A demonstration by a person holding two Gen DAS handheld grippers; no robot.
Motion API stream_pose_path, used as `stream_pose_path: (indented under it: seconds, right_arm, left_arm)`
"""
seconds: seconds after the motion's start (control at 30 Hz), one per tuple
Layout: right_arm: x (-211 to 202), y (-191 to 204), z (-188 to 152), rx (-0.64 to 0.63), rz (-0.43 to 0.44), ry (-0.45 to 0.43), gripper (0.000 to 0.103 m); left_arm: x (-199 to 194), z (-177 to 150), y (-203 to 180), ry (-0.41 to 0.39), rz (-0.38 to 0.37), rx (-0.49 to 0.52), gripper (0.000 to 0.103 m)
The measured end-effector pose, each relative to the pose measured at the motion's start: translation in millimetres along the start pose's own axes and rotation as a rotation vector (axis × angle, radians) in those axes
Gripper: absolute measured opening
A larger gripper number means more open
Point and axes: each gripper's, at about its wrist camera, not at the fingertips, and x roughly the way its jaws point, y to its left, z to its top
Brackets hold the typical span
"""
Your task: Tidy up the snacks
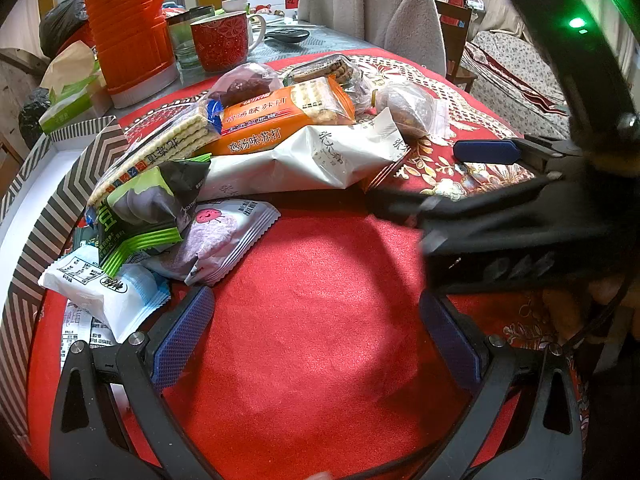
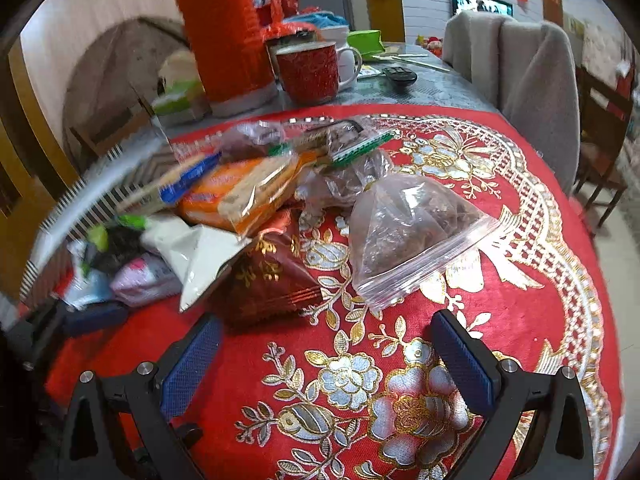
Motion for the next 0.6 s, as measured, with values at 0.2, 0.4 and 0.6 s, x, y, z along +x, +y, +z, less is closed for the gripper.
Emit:
stream_pose_path:
  seconds: [0.2,0.4,0.6]
  right_arm:
    - [5.3,2.2,-1.4,-0.015,-0.037,0.009,0.103]
    - [5.8,1.4,-0.5,-0.016,-0.038,0.01,0.103]
    - [6.5,0.6,-0.9,-0.017,-0.039,0.01,0.103]
  left_arm:
    - [0.0,0.0,0.1,0.0,0.0,0.0,0.103]
    - [0.0,0.0,0.1,0.0,0.0,0.0,0.103]
    - [-0.1,-0.1,0.0,0.0,0.0,0.0,0.103]
